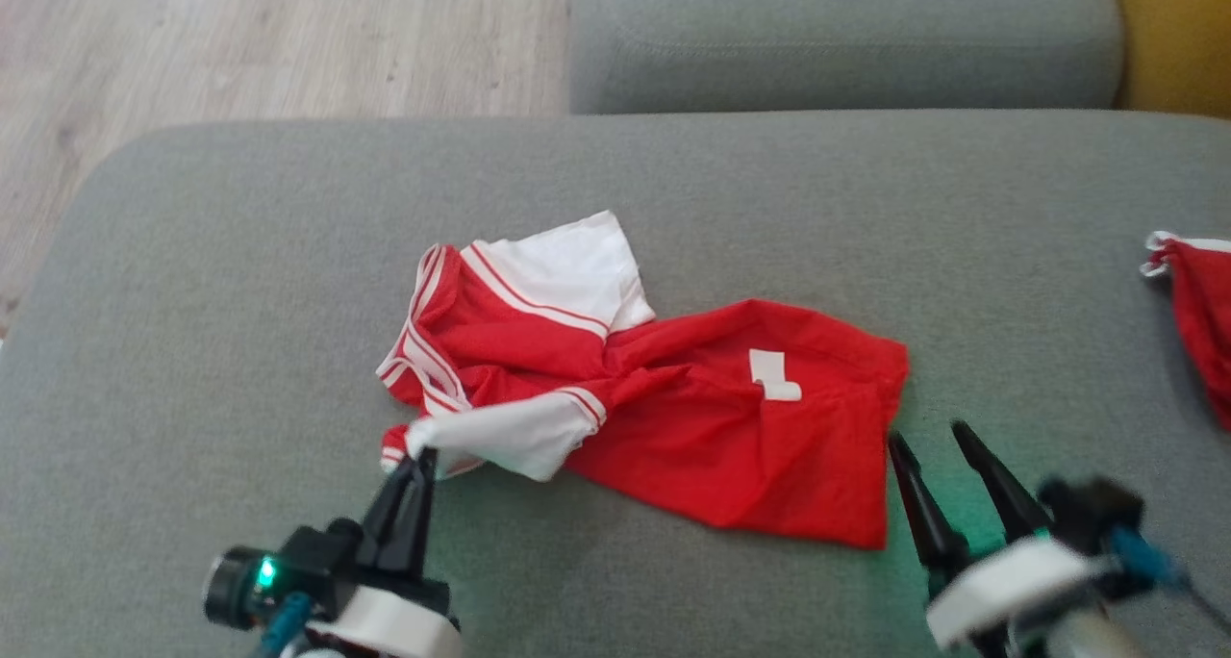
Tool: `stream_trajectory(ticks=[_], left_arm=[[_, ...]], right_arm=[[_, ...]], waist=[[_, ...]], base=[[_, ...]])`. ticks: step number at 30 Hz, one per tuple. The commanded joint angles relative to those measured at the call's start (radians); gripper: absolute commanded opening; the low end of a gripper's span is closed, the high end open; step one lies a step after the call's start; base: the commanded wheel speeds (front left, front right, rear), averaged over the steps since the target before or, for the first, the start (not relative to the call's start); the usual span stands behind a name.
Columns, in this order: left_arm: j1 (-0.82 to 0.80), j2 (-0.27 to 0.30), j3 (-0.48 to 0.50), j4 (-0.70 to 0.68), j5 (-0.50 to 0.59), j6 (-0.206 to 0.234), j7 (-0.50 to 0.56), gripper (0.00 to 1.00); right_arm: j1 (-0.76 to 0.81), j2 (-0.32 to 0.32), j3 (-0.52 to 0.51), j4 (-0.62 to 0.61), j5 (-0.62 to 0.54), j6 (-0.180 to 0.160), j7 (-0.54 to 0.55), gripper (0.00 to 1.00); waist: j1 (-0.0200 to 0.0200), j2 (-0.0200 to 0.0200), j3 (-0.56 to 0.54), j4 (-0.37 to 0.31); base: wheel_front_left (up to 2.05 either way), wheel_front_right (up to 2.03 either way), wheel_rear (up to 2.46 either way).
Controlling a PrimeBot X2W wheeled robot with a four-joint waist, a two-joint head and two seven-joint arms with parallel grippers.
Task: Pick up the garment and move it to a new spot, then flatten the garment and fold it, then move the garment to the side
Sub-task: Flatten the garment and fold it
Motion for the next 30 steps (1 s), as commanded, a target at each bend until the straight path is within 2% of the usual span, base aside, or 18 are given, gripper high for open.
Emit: stream_trajectory(ticks=[1, 4, 9, 15, 17, 20, 23, 24, 25, 26, 27, 30], left_arm=[[-0.025, 0.028, 0.05, -0.056, 0.009, 0.018, 0.001, 0.0], [-0.029, 0.044, 0.067, -0.104, 0.013, 0.043, 0.011, 0.0], [-0.041, 0.059, 0.072, -0.146, 0.021, 0.058, 0.029, 0.0], [-0.063, 0.065, 0.071, -0.157, 0.027, 0.064, 0.033, 0.0], [-0.067, 0.065, 0.071, -0.159, 0.028, 0.066, 0.032, 0.0], [-0.071, 0.066, 0.072, -0.159, 0.027, 0.068, 0.031, 0.0], [-0.073, 0.07, 0.075, -0.157, 0.025, 0.069, 0.029, 0.0], [-0.073, 0.072, 0.076, -0.157, 0.025, 0.07, 0.028, 0.0], [-0.073, 0.073, 0.076, -0.156, 0.023, 0.07, 0.027, 0.0], [-0.073, 0.075, 0.077, -0.156, 0.023, 0.07, 0.027, 0.0], [-0.073, 0.075, 0.077, -0.155, 0.022, 0.07, 0.026, 0.0], [-0.073, 0.08, 0.079, -0.153, 0.018, 0.071, 0.026, 0.0]], right_arm=[[-0.08, -0.032, 0.049, 0.004, 0.059, 0.007, 0.033, 1.0], [-0.166, -0.072, 0.114, 0.041, 0.174, 0.007, 0.116, 1.0], [-0.268, -0.161, 0.203, 0.057, 0.342, 0.007, 0.238, 1.0], [-0.322, -0.256, 0.309, 0.061, 0.46, 0.007, 0.283, 1.0], [-0.329, -0.278, 0.343, 0.065, 0.488, 0.007, 0.283, 0.91], [-0.337, -0.294, 0.371, 0.073, 0.51, 0.007, 0.276, 0.85], [-0.349, -0.309, 0.407, 0.093, 0.537, 0.007, 0.257, 0.37], [-0.354, -0.312, 0.417, 0.099, 0.545, 0.007, 0.249, 0.25], [-0.36, -0.315, 0.426, 0.105, 0.552, 0.007, 0.239, 0.2], [-0.365, -0.317, 0.434, 0.109, 0.56, 0.007, 0.229, 0.07], [-0.369, -0.319, 0.444, 0.112, 0.568, 0.007, 0.219, 0.0], [-0.381, -0.326, 0.478, 0.121, 0.589, 0.007, 0.199, 0.0]], waist=[[-0.0001, 0.0, 0.013, 0.007], [-0.0001, 0.0, 0.029, 0.013], [-0.0001, 0.0, 0.046, 0.026], [-0.0001, 0.0, 0.059, 0.047], [-0.0001, 0.0, 0.062, 0.053], [-0.0001, 0.0, 0.064, 0.059], [-0.0001, 0.0, 0.066, 0.066], [-0.0001, 0.0, 0.066, 0.068], [-0.0001, 0.0, 0.067, 0.069], [-0.0001, 0.0, 0.068, 0.07], [-0.0001, 0.0, 0.068, 0.071], [-0.0001, 0.0, 0.063, 0.07]], base=[[0.0, 0.0, 0.0], [0.0, 0.0, 0.0], [0.0, 0.0, 0.0], [0.0, 0.0, 0.0], [0.0, 0.0, 0.0], [0.0, 0.0, 0.0], [0.0, 0.0, 0.0], [0.0, 0.0, 0.0], [0.0, 0.0, 0.0], [0.0, 0.0, 0.0], [0.0, 0.0, 0.0], [0.0, 0.0, 0.0]])
